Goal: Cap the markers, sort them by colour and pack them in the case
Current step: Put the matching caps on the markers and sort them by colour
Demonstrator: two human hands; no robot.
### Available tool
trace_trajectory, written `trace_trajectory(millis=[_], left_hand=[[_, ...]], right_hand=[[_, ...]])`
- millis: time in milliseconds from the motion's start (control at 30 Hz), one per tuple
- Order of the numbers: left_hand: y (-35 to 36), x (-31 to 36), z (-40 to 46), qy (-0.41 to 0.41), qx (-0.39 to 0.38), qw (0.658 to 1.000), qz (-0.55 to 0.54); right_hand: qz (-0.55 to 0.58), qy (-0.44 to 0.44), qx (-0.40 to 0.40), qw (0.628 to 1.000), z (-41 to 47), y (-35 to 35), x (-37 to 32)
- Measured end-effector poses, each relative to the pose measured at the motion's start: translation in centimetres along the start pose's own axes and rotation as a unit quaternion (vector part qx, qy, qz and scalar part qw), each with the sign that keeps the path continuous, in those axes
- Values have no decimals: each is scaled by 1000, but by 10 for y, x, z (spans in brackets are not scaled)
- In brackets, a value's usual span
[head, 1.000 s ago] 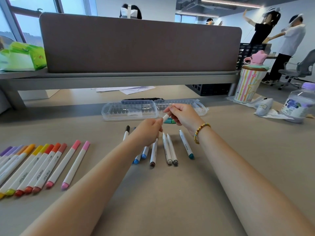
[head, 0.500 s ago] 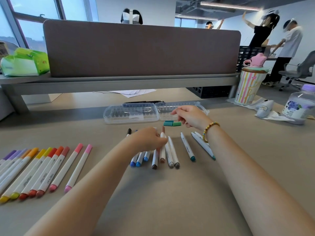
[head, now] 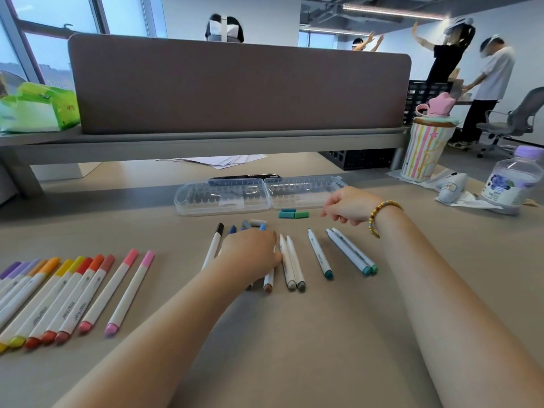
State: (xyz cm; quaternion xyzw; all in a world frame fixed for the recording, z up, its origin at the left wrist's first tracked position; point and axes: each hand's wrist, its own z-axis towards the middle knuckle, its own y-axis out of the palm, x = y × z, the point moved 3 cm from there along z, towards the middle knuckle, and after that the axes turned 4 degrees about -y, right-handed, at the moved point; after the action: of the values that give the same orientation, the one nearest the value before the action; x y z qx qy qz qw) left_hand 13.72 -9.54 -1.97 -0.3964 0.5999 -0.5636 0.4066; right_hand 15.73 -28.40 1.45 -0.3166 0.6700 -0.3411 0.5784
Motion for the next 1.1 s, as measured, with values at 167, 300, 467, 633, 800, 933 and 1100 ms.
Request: trace_trajectory(millis=[167, 300, 467, 633, 800, 933, 1100], left_hand=[[2, -4, 10, -19, 54, 994, -90], [5, -13, 17, -31, 81, 982, -168], [4, -25, 18, -47, 69, 963, -255], [1, -30, 20, -55, 46, 934, -350], [-5, -32, 20, -60, 11, 864, -499], [-12, -25, 14, -37, -35, 820, -570], [-12, -29, 16, -44, -46, 813, -579]], right_hand=[[-117, 32, -38, 992, -12, -7, 9], [-180, 11, -87, 980, -12, 14, -9], [-261, 4, -68, 963, -4, 40, -19], [-140, 31, -93, 985, -2, 37, -20], [212, 32, -63, 975, -1, 28, -28], [332, -6, -30, 943, 3, 35, -44], [305, -46, 16, 951, 13, 45, -47]])
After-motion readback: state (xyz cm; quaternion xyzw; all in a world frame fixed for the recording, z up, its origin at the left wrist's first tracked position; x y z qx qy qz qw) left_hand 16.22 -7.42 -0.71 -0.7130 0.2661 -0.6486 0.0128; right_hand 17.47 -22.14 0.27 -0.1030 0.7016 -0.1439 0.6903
